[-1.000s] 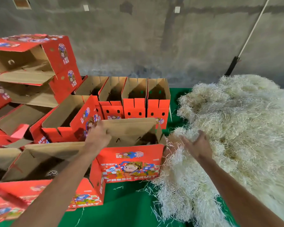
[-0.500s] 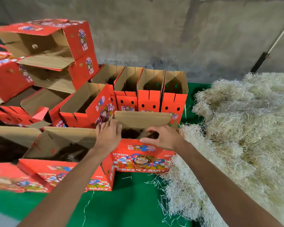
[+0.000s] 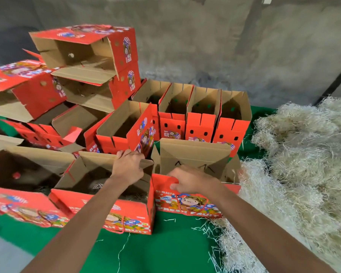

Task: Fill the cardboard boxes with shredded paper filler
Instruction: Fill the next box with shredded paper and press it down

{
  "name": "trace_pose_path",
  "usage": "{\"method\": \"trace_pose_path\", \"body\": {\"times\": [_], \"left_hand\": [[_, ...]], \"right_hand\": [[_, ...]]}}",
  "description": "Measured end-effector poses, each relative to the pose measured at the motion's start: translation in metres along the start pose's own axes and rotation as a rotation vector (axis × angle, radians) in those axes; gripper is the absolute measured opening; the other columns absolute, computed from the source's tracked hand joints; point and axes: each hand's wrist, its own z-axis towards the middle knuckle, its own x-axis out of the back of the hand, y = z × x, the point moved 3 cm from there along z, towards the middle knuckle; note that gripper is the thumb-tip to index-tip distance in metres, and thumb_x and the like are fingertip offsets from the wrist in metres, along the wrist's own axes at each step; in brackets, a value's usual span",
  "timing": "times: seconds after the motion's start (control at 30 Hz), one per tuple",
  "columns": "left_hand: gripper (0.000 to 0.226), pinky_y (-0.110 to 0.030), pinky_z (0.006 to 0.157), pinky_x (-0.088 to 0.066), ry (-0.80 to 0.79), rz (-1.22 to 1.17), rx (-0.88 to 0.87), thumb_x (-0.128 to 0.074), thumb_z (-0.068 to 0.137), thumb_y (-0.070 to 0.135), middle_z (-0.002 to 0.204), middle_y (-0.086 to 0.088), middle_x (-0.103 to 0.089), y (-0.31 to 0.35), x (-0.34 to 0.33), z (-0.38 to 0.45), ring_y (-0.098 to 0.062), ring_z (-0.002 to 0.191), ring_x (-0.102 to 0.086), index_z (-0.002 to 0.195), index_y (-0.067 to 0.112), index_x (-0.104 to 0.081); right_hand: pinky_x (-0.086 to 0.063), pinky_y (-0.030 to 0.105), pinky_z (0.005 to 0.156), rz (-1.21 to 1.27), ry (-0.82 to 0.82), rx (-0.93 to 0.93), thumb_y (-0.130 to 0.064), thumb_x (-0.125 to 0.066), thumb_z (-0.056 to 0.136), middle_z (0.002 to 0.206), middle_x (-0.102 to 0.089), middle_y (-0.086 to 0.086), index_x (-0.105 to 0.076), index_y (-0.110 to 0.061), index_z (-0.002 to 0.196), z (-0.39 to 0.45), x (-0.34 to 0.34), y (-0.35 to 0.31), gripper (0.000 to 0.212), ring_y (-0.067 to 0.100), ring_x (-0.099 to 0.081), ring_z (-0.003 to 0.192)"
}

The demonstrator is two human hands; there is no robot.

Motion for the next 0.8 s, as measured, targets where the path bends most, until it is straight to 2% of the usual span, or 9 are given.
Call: {"method": "trace_pose_path", "body": {"times": [0.13,0.3,0.37,0.43,0.6,0.67,0.73,0.8], "left_hand": [[0.028,-0.038,0.095,-0.029,-0.002,-0.020,-0.054,-0.065,0.076,0.020,0.109,0.007,-0.068,-0.013,-0.002,0.006,-0.020,0.113,-0.052,0.102,0.030,-0.067],[0.031,-0.039,0.091,-0.029,-0.029,0.001,-0.107,-0.065,0.080,0.018,0.112,0.010,-0.065,-0.034,0.003,0.011,-0.020,0.111,-0.047,0.108,0.032,-0.065],[0.034,-0.040,0.092,-0.029,-0.046,-0.027,-0.114,-0.065,0.080,0.016,0.113,0.012,-0.064,-0.047,0.003,0.016,-0.020,0.111,-0.046,0.110,0.032,-0.066],[0.034,-0.041,0.091,-0.029,-0.058,-0.043,-0.122,-0.065,0.079,0.015,0.112,0.013,-0.063,-0.061,0.004,0.021,-0.020,0.111,-0.046,0.109,0.031,-0.067],[0.030,-0.041,0.090,-0.027,-0.077,-0.049,-0.144,-0.066,0.078,0.011,0.103,0.014,-0.060,-0.094,0.010,0.037,-0.020,0.108,-0.045,0.102,0.028,-0.067],[0.028,-0.042,0.091,-0.027,-0.073,-0.075,-0.149,-0.067,0.078,0.009,0.098,0.015,-0.056,-0.099,0.010,0.040,-0.020,0.107,-0.045,0.098,0.028,-0.066],[0.026,-0.041,0.089,-0.026,-0.061,-0.106,-0.165,-0.066,0.078,0.007,0.093,0.015,-0.051,-0.101,0.009,0.042,-0.021,0.105,-0.044,0.092,0.028,-0.063],[0.025,-0.041,0.089,-0.025,-0.065,-0.105,-0.168,-0.066,0.079,0.007,0.094,0.014,-0.050,-0.103,0.009,0.044,-0.020,0.105,-0.043,0.092,0.028,-0.062]], "right_hand": [[-0.028,0.029,0.069,-0.098,0.043,0.057,-0.026,-0.058,0.095,0.084,-0.056,0.001,-0.068,-0.019,0.110,0.010,0.000,-0.015,0.019,0.026,-0.058,0.088],[-0.030,0.031,0.069,-0.104,0.075,0.109,-0.022,-0.057,0.095,0.065,-0.038,-0.011,-0.067,-0.015,0.106,0.027,-0.002,-0.033,0.017,0.018,-0.043,0.074],[-0.034,0.032,0.070,-0.088,0.072,0.111,-0.021,-0.057,0.094,0.066,-0.043,-0.007,-0.067,-0.016,0.106,0.035,-0.004,-0.041,0.016,0.020,-0.046,0.075],[-0.036,0.033,0.071,-0.088,0.064,0.112,-0.021,-0.056,0.094,0.075,-0.056,0.003,-0.067,-0.017,0.109,0.043,-0.005,-0.052,0.019,0.025,-0.055,0.080],[-0.041,0.037,0.073,-0.055,0.072,0.129,-0.022,-0.056,0.096,0.076,-0.046,-0.003,-0.066,-0.015,0.107,0.066,-0.010,-0.078,0.017,0.021,-0.047,0.076],[-0.040,0.037,0.075,-0.064,0.060,0.107,-0.024,-0.056,0.096,0.078,-0.051,0.000,-0.065,-0.017,0.106,0.070,-0.012,-0.082,0.015,0.024,-0.050,0.078],[-0.038,0.035,0.074,-0.056,0.044,0.075,-0.026,-0.057,0.095,0.080,-0.054,0.002,-0.060,-0.023,0.095,0.070,-0.012,-0.080,0.004,0.025,-0.052,0.079],[-0.039,0.035,0.073,-0.025,0.028,0.047,-0.027,-0.057,0.094,0.075,-0.052,-0.001,-0.050,-0.025,0.084,0.066,-0.011,-0.076,0.012,0.024,-0.052,0.077]]}}
